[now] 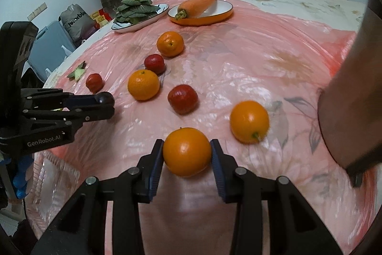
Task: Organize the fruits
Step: 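Grasp an orange with right tool while left tool grasps a dark plum, then carry the orange in right tool and plum in left tool into the green tray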
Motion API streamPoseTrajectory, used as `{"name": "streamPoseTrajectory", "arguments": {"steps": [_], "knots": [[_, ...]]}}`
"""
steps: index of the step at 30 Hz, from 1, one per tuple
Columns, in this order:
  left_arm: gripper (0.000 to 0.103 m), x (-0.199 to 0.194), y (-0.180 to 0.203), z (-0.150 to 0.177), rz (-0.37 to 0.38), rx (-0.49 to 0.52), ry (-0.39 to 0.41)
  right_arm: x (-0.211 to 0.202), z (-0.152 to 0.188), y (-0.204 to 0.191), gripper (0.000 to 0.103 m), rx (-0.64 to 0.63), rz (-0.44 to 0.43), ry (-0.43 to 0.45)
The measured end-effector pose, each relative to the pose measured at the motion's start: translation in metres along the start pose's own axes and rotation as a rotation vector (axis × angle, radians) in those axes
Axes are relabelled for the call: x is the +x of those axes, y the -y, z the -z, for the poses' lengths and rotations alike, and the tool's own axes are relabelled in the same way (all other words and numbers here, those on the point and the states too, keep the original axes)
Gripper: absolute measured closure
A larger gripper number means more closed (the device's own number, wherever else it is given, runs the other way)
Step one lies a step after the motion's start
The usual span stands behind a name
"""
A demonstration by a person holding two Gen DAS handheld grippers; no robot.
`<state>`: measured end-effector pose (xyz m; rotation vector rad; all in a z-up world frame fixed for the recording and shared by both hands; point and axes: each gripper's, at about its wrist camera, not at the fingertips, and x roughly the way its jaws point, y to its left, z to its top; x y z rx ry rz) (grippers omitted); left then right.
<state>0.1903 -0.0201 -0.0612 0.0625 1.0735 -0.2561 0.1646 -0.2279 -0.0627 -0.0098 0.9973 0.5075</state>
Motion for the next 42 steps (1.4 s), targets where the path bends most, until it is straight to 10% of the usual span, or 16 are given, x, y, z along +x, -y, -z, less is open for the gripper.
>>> {"name": "streamPoseTrajectory", "arguments": {"steps": [42], "knots": [[0.079,-0.079,0.196,0.079,0.132,0.157,0.065,-0.188,0.154,0.059,0.067,0.149,0.149,0.124]]}}
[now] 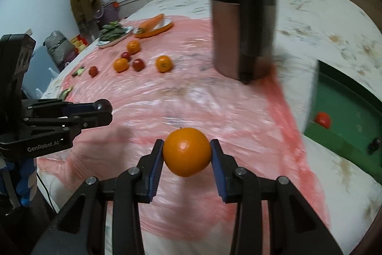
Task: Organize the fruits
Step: 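Carry the orange in right tool and plum in left tool into the green tray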
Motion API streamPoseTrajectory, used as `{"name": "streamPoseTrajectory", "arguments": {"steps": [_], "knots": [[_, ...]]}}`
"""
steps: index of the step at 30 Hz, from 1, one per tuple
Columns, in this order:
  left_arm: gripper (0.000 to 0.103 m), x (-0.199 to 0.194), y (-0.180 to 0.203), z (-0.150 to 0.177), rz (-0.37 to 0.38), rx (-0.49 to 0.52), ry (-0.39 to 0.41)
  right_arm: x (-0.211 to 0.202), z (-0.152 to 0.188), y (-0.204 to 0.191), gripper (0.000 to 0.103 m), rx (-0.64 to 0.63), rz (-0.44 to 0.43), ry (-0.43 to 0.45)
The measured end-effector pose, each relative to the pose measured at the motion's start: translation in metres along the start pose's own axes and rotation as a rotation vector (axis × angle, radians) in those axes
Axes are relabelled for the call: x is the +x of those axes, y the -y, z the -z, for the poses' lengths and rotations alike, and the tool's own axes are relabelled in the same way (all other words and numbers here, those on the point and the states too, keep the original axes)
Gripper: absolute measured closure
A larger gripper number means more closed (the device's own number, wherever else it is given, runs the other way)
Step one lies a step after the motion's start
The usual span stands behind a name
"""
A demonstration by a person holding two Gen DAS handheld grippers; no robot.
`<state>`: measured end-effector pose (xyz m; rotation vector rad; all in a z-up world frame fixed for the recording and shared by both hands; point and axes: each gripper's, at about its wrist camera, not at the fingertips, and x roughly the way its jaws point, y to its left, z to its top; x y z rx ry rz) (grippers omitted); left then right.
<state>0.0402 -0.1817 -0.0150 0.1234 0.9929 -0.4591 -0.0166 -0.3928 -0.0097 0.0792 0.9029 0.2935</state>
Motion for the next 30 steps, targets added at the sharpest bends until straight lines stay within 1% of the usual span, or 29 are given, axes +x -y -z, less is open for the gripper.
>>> {"name": "streamPoseTrajectory", "arguments": {"steps": [8,14,21,30], "knots": [[0.079,0.007,0.054,-0.011,0.005,0.088,0.023,-0.025,0.017,0.05,0.067,0.078,0.057,0.03],[0.079,0.013,0.093,-0.029,0.028,0.155,0.049,-0.04,0.021,0.089,0.067,0.148,0.107,0.063],[0.079,0.025,0.134,-0.052,0.07,0.207,0.065,-0.053,0.017,0.136,0.067,0.205,0.166,0.106],[0.079,0.049,0.179,-0.08,0.088,0.263,0.067,-0.062,0.01,0.195,0.067,0.276,0.217,0.156]]}}
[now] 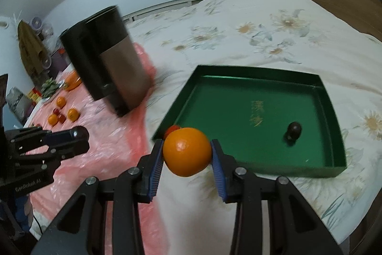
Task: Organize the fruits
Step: 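Carry the orange in right tool and plum in left tool into the green tray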
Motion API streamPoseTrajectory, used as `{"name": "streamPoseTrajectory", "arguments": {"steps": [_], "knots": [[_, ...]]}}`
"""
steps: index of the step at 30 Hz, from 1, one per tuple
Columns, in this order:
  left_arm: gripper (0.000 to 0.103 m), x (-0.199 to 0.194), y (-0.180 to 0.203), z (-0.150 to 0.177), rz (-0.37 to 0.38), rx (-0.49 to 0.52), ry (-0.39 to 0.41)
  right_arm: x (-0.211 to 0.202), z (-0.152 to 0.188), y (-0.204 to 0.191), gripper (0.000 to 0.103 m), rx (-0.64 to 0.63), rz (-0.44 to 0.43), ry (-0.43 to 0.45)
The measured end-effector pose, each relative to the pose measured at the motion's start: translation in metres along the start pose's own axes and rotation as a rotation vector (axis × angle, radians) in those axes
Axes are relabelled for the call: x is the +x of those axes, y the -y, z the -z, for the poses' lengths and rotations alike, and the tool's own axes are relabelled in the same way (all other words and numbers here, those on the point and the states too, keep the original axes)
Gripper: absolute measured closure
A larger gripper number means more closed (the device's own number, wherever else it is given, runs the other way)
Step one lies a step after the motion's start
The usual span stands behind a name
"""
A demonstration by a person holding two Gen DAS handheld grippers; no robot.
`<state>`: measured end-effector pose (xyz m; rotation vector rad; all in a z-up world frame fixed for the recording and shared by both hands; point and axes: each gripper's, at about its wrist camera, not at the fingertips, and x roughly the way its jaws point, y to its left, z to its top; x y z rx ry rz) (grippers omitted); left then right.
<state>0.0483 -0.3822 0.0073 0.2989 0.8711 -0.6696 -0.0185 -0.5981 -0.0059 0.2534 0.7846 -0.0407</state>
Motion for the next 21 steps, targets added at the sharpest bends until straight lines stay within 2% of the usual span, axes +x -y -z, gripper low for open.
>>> {"name": "streamPoseTrajectory", "arguments": {"steps": [12,21], "knots": [[0.079,0.046,0.053,-0.042,-0.057,0.107,-0.02,0.023,-0.016,0.053,0.067,0.06,0.042,0.016],[0.079,0.086,0.075,-0.06,-0.09,0.145,-0.036,0.044,-0.013,0.08,0.067,0.072,0.076,0.001]]}}
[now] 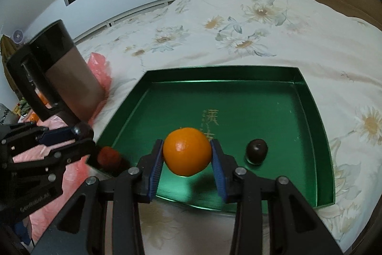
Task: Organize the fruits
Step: 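Carry the orange in right tool and plum in left tool into the green tray, then open right tool to release the orange while left tool releases the plum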
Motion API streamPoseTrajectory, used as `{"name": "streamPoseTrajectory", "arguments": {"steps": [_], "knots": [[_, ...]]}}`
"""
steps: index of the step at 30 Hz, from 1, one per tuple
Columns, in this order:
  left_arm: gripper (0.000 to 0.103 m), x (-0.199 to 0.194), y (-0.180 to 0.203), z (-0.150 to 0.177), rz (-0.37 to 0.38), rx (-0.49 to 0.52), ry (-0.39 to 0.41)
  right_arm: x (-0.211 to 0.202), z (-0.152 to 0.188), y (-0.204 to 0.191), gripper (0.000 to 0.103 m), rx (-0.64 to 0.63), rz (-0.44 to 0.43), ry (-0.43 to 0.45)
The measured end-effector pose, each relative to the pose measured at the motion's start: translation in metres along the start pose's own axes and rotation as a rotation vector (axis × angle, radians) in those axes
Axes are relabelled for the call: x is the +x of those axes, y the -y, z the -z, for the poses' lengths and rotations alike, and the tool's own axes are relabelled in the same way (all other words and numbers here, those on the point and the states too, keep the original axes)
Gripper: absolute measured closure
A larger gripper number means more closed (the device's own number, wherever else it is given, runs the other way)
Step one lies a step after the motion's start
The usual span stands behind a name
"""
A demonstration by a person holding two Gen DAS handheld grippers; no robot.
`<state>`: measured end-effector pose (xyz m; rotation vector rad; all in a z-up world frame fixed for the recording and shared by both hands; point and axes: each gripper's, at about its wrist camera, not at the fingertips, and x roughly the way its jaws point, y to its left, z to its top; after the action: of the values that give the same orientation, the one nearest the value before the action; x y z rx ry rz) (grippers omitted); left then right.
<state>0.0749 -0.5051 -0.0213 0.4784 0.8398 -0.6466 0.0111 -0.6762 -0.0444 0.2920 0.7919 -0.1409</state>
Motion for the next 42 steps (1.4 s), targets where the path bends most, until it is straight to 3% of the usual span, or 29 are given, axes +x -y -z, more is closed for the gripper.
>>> {"name": "streamPoseTrajectory", "arguments": {"steps": [14,25,26,27,29,42], "knots": [[0.079,0.049,0.018,-0.012,-0.028,0.034,-0.058,0.013,0.024,0.016,0.067,-0.01,0.043,-0.026],[0.076,0.064,0.015,-0.008,-0.03,0.014,-0.107,0.013,0.026,0.012,0.065,-0.033,0.071,-0.024],[0.067,0.065,0.015,-0.008,-0.033,0.015,-0.111,0.013,0.026,0.012,0.064,-0.033,0.073,-0.024],[0.064,0.065,0.014,-0.007,-0.042,0.013,-0.11,0.013,0.026,0.011,0.044,-0.032,0.075,-0.024],[0.062,0.067,0.01,-0.006,-0.04,0.0,-0.114,0.012,0.026,0.011,0.031,-0.028,0.084,-0.019],[0.062,0.066,0.006,-0.002,-0.035,-0.014,-0.108,0.018,0.029,0.019,0.026,-0.037,0.087,0.009]]}}
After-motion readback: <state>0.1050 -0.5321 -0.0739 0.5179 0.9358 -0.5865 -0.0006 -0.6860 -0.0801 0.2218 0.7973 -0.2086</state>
